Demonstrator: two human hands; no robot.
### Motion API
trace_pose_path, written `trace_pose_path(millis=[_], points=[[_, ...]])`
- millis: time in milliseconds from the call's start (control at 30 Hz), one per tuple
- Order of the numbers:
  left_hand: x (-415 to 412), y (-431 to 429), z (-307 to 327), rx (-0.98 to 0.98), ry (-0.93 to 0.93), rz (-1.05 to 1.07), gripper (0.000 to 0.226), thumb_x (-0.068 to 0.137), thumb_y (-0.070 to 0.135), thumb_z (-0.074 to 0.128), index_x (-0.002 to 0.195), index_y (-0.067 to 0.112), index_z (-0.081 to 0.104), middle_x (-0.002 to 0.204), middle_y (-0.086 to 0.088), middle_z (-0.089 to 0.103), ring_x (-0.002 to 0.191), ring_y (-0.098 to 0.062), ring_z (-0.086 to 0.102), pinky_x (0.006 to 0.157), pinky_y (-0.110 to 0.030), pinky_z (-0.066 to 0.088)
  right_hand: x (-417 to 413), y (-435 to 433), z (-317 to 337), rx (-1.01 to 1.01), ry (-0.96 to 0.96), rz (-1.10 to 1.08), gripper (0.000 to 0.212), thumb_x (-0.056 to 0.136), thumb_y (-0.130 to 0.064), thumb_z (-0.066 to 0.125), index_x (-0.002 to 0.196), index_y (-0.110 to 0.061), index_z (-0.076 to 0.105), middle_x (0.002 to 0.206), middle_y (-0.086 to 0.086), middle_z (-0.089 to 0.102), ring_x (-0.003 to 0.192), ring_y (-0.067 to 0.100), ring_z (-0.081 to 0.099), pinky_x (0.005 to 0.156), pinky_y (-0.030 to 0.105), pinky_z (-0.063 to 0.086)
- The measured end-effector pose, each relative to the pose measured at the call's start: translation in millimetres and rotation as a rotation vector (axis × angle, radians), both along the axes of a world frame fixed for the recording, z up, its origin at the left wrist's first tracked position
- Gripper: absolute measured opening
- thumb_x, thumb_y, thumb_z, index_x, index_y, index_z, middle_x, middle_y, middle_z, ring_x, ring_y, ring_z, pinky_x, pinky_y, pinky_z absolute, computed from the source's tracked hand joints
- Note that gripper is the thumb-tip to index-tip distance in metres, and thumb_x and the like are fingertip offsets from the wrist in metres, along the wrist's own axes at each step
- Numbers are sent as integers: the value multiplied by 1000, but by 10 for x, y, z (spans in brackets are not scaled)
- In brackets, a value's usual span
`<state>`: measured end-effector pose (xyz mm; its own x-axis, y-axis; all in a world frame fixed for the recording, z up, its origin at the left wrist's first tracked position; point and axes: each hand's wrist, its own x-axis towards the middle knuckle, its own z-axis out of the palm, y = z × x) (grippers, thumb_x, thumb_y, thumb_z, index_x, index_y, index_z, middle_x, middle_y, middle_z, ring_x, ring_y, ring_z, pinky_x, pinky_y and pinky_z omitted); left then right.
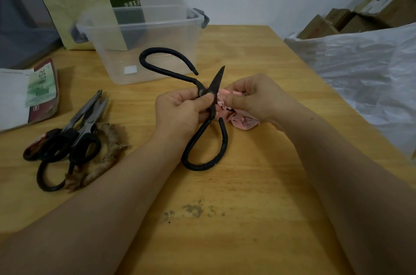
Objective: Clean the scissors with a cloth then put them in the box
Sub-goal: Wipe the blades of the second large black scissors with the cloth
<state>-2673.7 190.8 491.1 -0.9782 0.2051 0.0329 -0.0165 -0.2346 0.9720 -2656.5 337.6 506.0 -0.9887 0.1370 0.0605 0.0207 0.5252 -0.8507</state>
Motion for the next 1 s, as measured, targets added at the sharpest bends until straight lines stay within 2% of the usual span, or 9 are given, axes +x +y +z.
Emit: trace_pose_path(millis=[67,167,233,367,533,600,700,833,1000], points=[[2,-11,15,8,-16,2,14,84,-8,61,76,1,68,72,-14,70,60,-21,68,58,-25,58,8,46,18,62,-20,16,6,85,-20,69,87,-17,73,75,0,72,71,10,67,72,23,56],[-15,-49,25,21,-3,21,15,84,-8,60,76,2,68,69,-11,71,61,-20,69,59,-23,57,28,107,17,57,-31,-7,9,82,-22,72,88,-16,74,79,4,74,77,14,70,75,28,57],[-23,-63,27,29,20,12,18,86,-7,59,75,4,68,68,-7,72,62,-18,69,60,-22,56,39,98,22,-57,-4,-37,11,80,-20,74,88,-12,74,74,4,73,71,11,70,72,26,58],[22,-24,16,-9,41,-13,14,86,-4,60,84,6,70,78,-10,72,67,-17,69,66,-26,58,18,-23,11,-261,93,-79,14,77,-14,76,89,-7,74,84,15,73,81,25,71,76,38,59],[13,-43,29,-10,4,18,12,83,-6,62,80,3,69,77,-14,71,66,-22,68,62,-27,59,49,-25,46,-119,23,8,9,81,-9,71,89,-6,71,64,-2,71,58,5,67,55,16,53],[10,-63,41,10,-11,24,11,83,-7,62,80,0,69,76,-15,71,64,-22,69,61,-25,58,64,51,55,-59,-23,-12,10,79,-11,73,89,-8,73,68,1,71,58,8,65,56,20,56],[-5,-87,43,10,10,31,14,84,-6,61,78,3,69,74,-11,73,65,-20,70,62,-23,57,77,75,38,-116,-22,-57,7,76,-10,76,83,-10,73,63,4,69,54,11,63,55,23,57],[23,-39,38,9,26,-3,14,86,-5,60,81,4,69,76,-10,73,66,-19,70,62,-24,57,70,-50,51,-419,55,-61,13,77,-3,73,89,1,70,71,11,70,61,15,69,55,25,57],[14,-61,51,26,-9,18,8,83,-7,61,84,-3,68,76,-16,71,61,-20,68,58,-23,56,95,-38,90,-307,-60,-12,13,78,-2,72,91,0,69,62,4,71,57,11,69,48,19,51]])
